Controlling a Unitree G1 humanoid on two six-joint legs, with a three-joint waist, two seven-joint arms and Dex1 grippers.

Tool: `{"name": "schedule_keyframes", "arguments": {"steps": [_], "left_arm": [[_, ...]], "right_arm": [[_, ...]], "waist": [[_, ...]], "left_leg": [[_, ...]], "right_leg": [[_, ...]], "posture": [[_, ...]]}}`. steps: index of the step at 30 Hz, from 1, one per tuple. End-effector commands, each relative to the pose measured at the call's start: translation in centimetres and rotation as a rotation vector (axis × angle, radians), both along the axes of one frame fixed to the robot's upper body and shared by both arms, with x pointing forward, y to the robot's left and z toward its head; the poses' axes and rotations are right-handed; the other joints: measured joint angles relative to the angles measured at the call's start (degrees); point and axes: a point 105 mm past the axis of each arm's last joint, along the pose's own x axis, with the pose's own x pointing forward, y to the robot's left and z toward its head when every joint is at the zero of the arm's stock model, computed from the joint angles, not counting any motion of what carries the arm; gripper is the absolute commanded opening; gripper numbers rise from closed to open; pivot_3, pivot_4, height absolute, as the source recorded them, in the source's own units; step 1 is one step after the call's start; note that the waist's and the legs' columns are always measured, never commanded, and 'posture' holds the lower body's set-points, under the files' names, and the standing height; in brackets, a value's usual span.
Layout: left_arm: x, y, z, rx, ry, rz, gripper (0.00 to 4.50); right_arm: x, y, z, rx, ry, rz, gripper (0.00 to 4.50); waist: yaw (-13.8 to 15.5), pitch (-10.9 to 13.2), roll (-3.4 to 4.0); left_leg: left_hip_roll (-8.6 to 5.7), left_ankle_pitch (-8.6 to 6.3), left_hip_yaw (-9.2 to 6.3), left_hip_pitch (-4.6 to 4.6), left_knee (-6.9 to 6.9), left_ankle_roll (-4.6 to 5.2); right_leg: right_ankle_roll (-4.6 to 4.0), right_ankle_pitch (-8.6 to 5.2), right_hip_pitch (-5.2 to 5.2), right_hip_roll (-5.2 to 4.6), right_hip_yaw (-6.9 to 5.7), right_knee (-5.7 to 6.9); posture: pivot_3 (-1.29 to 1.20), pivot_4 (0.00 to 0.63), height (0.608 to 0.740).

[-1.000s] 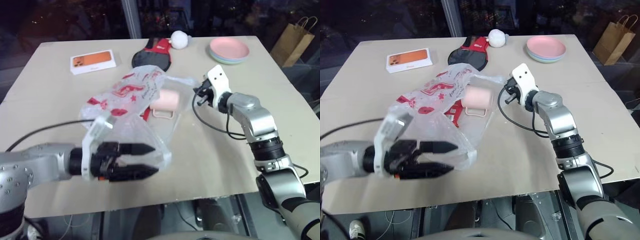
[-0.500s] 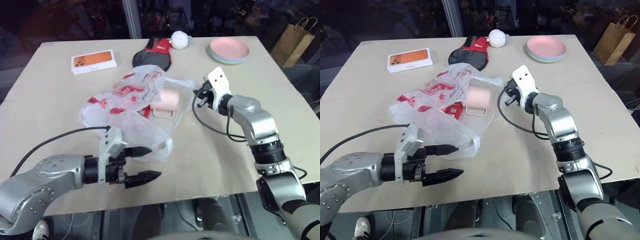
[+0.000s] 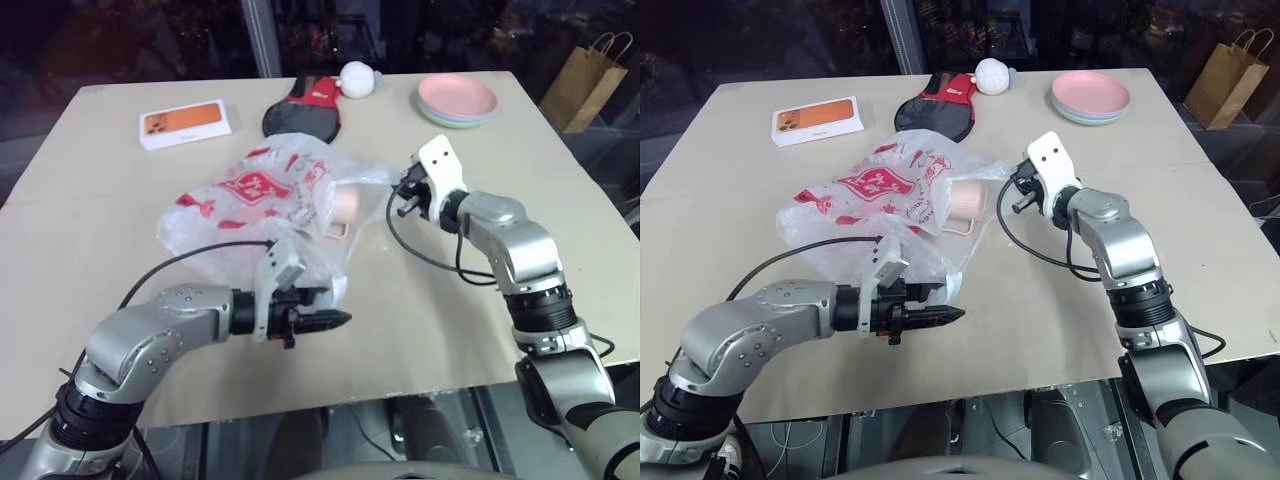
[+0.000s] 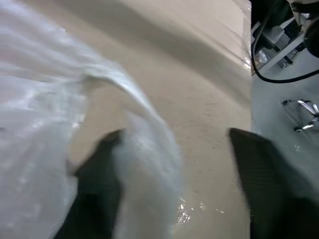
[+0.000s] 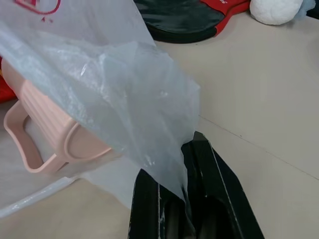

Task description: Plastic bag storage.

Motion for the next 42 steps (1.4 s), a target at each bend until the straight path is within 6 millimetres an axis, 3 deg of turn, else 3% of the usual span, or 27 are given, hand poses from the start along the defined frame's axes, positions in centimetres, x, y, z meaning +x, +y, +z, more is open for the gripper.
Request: {"name": "schedule_keyframes", "arguments": {"steps": [1,3,7,11,14,18,25,28,30,33,39,42], "left_arm": [[0.4,0.1,2.8,-0.144,-0.080,0.010,0.78],[0.0,0.5,4.8,-0.280,-0.062,0.017,0.02],[-0.2,2.7,8.5,-0.516,0.023,0.062,0.02],[-0.2,5.2,12.8,-0.714,0.018,0.110,0.02],[2.6,8.7,20.5,-1.004,-0.165,0.247,0.02],[5.2,11.9,26.6,-1.147,-0.310,0.381,0.02],[10.9,16.4,32.3,-1.170,-0.481,0.668,0.02],[13.3,16.5,32.8,-1.118,-0.481,0.755,0.02],[15.0,13.8,31.5,-0.985,-0.450,0.700,0.02],[15.5,11.7,30.3,-0.896,-0.443,0.610,0.02],[16.4,9.7,27.8,-0.788,-0.444,0.546,0.02],[16.5,6.7,23.8,-0.584,-0.494,0.467,0.02]], "right_arm": [[0.1,-0.1,1.5,0.031,-0.053,-0.002,0.00],[0.4,-0.4,1.5,0.048,-0.046,-0.009,0.00],[0.9,-0.8,2.1,0.107,-0.038,-0.011,0.00],[1.8,-1.1,4.8,0.239,-0.056,0.006,0.00],[2.1,-1.4,12.4,0.506,-0.149,0.064,0.00],[1.8,-2.6,19.1,0.669,-0.237,0.105,0.00],[0.6,-5.8,26.6,0.726,-0.364,0.072,0.00],[-0.4,-7.4,28.5,0.664,-0.419,0.027,0.00],[-1.3,-8.5,28.3,0.529,-0.445,-0.009,0.00],[-2.2,-9.1,27.6,0.461,-0.439,-0.020,0.00],[-3.2,-10.0,24.2,0.310,-0.402,-0.071,0.00],[-3.1,-10.5,20.4,0.180,-0.372,-0.113,0.00]], "waist": [[0.02,0.00,0.00],[0.02,0.00,0.00],[-0.03,0.00,-0.01],[-0.07,0.00,0.00],[0.28,0.01,-0.01],[0.98,0.41,-0.12],[1.46,0.31,-0.09],[1.34,0.39,-0.08],[1.50,0.39,-0.06],[1.33,0.38,-0.02],[-0.62,0.44,0.07],[-1.03,0.45,0.18]], "left_leg": [[0.00,0.00,0.01,0.00,0.00,0.00],[0.01,0.00,-0.01,0.00,0.01,0.00],[0.05,0.00,-0.02,0.01,0.02,0.00],[0.04,0.00,-0.03,0.01,0.06,0.01],[0.04,0.00,-0.03,0.00,0.09,0.01],[0.03,0.13,-0.29,-0.07,0.21,-0.15],[-0.02,0.13,-0.28,-0.12,-0.08,-0.15],[-0.05,0.13,-0.24,-0.32,-0.09,-0.16],[-0.05,0.23,-0.25,-0.62,-0.14,-0.32],[-0.07,0.27,-0.28,-1.00,-0.17,-0.40],[-0.07,0.27,-0.16,-1.06,-0.18,-0.40],[-0.06,0.27,-0.11,-0.99,-0.18,-0.39]], "right_leg": [[0.00,0.00,0.00,0.00,0.00,0.00],[0.00,0.00,0.00,0.00,-0.01,0.00],[0.00,0.00,0.00,-0.01,-0.01,0.03],[0.00,0.01,0.00,-0.01,-0.01,0.06],[0.00,0.01,0.00,-0.01,-0.01,0.07],[-0.13,0.12,0.05,0.03,-0.30,0.12],[-0.14,0.08,0.10,0.02,-0.38,-0.16],[-0.13,0.09,-0.11,0.00,-0.36,-0.18],[-0.13,0.09,-0.43,-0.01,-0.35,-0.09],[-0.09,0.06,-0.67,-0.08,-0.45,-0.11],[-0.09,0.06,-0.84,-0.09,-0.31,-0.01],[-0.09,0.06,-0.90,-0.09,-0.22,0.15]], "posture": [[0.00,0.150,0.740],[0.00,0.150,0.740],[0.00,0.150,0.740],[0.00,0.150,0.740],[0.00,0.150,0.740],[0.00,0.150,0.740],[0.00,0.150,0.740],[0.00,0.150,0.740],[0.00,0.150,0.740],[0.00,0.150,0.740],[0.00,0.150,0.740],[0.00,0.150,0.740]]}}
